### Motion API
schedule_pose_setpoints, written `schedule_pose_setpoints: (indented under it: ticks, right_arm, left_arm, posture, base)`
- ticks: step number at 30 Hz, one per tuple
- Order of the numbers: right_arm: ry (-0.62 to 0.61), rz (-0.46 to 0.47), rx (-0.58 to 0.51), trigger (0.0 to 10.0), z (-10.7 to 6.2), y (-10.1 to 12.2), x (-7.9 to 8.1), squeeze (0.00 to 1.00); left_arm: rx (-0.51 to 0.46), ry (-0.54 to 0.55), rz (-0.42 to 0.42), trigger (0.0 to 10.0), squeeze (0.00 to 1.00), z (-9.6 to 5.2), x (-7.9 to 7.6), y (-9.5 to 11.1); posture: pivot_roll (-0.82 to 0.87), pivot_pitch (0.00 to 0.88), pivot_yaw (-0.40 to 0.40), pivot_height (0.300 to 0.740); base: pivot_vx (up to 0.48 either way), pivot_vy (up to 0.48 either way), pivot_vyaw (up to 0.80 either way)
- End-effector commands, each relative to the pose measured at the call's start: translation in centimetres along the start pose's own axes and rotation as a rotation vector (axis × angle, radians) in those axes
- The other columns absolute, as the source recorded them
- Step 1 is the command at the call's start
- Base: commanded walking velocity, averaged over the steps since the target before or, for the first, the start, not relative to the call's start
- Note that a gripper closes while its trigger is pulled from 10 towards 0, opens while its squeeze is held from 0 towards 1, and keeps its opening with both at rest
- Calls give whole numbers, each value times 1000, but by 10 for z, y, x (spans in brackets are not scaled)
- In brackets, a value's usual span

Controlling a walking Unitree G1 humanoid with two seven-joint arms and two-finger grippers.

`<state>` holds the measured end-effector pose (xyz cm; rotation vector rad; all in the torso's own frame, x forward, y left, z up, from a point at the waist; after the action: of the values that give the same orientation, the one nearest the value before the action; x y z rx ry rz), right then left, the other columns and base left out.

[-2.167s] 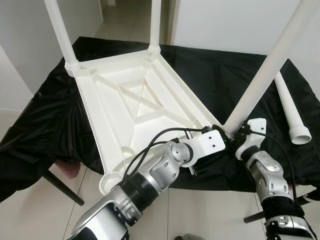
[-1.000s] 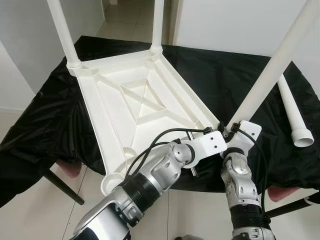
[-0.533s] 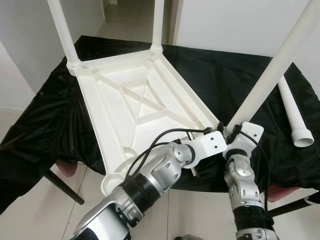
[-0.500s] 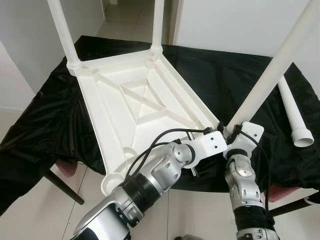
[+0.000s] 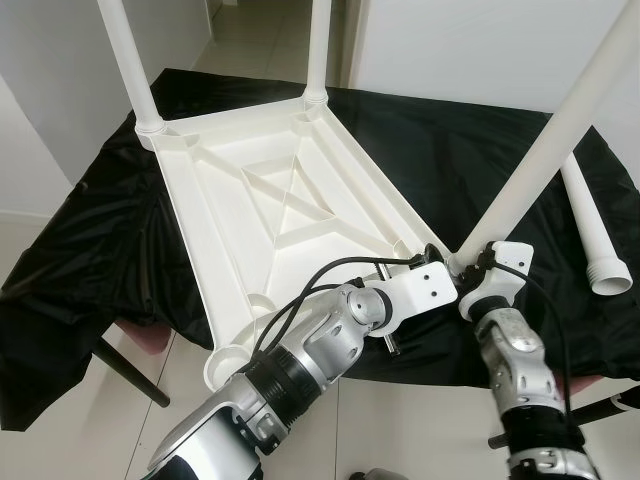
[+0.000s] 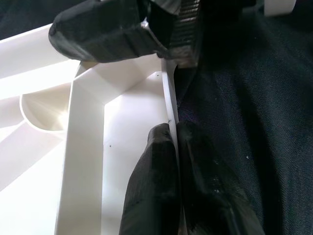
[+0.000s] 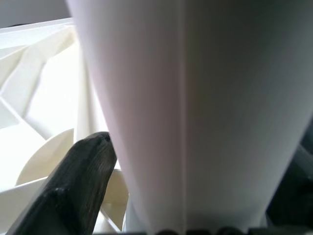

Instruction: Building children table

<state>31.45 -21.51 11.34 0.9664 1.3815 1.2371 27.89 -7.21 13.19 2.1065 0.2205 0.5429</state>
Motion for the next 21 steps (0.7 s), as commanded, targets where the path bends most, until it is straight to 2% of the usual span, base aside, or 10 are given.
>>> schedule_pose_setpoints:
  ticks: [1,2,4,5,9,15,21]
  right_arm:
    - [78,-1,21,10000,1,-5,8,0]
    - [147,-23,27,10000,0,-7,9,0]
    - [147,-23,27,10000,0,-7,9,0]
    - [198,-44,28,10000,-1,-8,9,0]
    - [235,-57,25,10000,-2,-8,8,0]
    - [362,-82,34,10000,-6,-11,-1,0]
    - [389,-90,73,10000,-10,-18,-9,0]
  left_arm:
    - [-7,-38,34,10000,0,2,-8,4]
    - [-5,-37,34,10000,0,2,-7,4]
    - [-5,-37,34,10000,0,2,-7,4]
    - [-4,-37,34,10000,0,2,-7,4]
    - [-3,-37,35,10000,0,1,-7,4]
    - [-2,-42,38,10000,0,0,-8,3]
    - [-1,-44,41,10000,0,0,-8,3]
  posture:
    - [16,37,-13,740]
    - [18,38,-12,740]
    - [18,38,-12,740]
    - [19,38,-10,740]
    - [19,39,-8,740]
    - [18,41,1,740]
    - [20,39,4,740]
  base:
    - [0,0,0]
    - [0,0,0]
    - [0,0,0]
    - [0,0,0]
    - [0,0,0]
    - [0,0,0]
    - [0,0,0]
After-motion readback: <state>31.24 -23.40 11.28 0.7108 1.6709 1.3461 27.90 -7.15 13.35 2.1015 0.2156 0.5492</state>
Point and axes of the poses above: a point about 5 cm out from each wrist's last joint towards the gripper, its own z axis pointing out of the wrist towards the gripper, its own y axis along the axis of the wrist's last joint, x = y × z, the point moved 1 cm from there along z, pointing out of the wrist towards the gripper, and after that the axes turned 7 degrees about -z, right-handed, at the moved point
